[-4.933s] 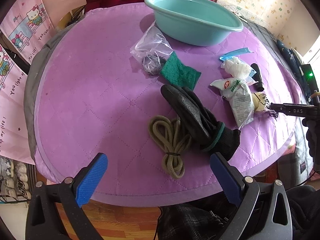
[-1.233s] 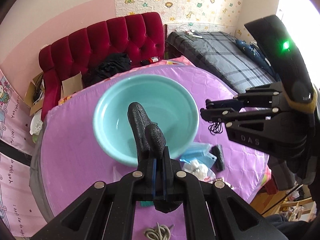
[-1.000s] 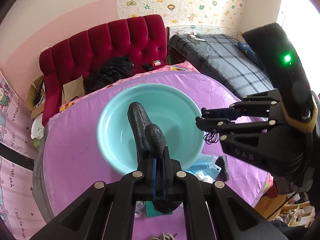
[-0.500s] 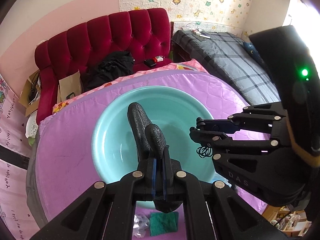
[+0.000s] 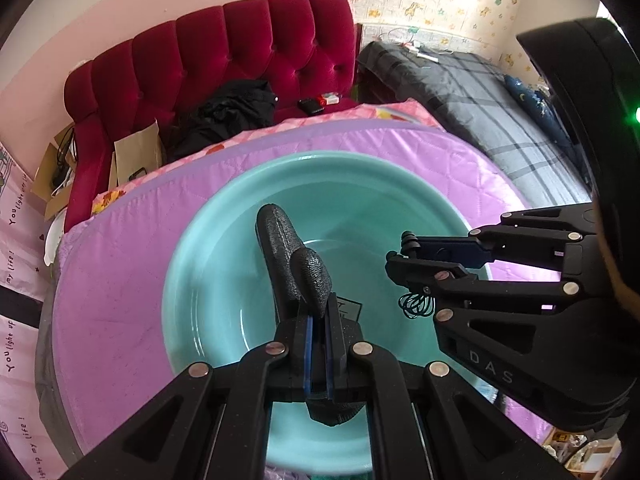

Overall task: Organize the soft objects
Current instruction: 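Carry the glove in the left tool over the teal basin while the right tool carries the cable, then open the left tool to drop the glove in the basin while the right tool releases the cable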

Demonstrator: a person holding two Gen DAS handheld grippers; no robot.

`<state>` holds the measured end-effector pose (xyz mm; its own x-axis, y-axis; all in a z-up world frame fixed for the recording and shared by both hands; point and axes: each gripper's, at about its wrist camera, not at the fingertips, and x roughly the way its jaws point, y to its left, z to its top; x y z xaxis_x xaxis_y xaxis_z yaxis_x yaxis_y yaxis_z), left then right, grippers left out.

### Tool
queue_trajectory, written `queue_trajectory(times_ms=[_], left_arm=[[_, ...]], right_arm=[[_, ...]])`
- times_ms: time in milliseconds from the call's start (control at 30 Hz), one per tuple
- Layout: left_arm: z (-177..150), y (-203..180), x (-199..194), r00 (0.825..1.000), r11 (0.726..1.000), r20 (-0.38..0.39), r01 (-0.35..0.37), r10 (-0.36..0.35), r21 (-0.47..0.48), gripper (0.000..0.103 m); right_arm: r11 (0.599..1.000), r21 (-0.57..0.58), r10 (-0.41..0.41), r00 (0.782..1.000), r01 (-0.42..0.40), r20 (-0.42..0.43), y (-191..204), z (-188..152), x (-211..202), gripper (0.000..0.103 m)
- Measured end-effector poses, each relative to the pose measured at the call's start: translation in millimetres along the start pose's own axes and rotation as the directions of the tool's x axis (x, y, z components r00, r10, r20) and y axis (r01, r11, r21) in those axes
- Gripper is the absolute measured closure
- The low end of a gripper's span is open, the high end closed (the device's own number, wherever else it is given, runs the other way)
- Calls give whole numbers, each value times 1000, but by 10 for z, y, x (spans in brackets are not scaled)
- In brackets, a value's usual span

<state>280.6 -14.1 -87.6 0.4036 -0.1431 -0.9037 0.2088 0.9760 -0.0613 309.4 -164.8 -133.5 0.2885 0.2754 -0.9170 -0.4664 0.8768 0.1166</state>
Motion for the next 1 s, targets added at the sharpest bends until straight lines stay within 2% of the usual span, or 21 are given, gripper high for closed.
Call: queue_trajectory(times_ms=[400, 800, 867, 900, 933, 1000], left_arm=[[-41, 67, 457, 998, 999, -58, -32, 32, -8, 99], [-120, 77, 653, 994, 998, -87, -63, 64, 12, 98], [-123, 61, 637, 994, 997, -81, -71, 73, 23, 97], [-125, 61, 633, 994, 997, -79, -78, 79, 22, 97], [-127, 65, 625, 993, 996, -77, -83, 84, 17, 93], [-136, 58, 614, 993, 996, -76, -90, 90, 9, 76]], right_arm=[[999, 33, 16, 998, -14, -64, -138, 60, 492, 84], [999, 37, 22, 996, -19, -82, -163, 59, 647, 82], [999, 31, 14, 997, -11, -81, -148, 59, 643, 78], [999, 29, 15, 997, -13, -79, -143, 55, 632, 73], [999, 28, 18, 997, -16, -73, -137, 51, 613, 63], [999, 33, 11, 998, -9, -61, -130, 57, 577, 52]])
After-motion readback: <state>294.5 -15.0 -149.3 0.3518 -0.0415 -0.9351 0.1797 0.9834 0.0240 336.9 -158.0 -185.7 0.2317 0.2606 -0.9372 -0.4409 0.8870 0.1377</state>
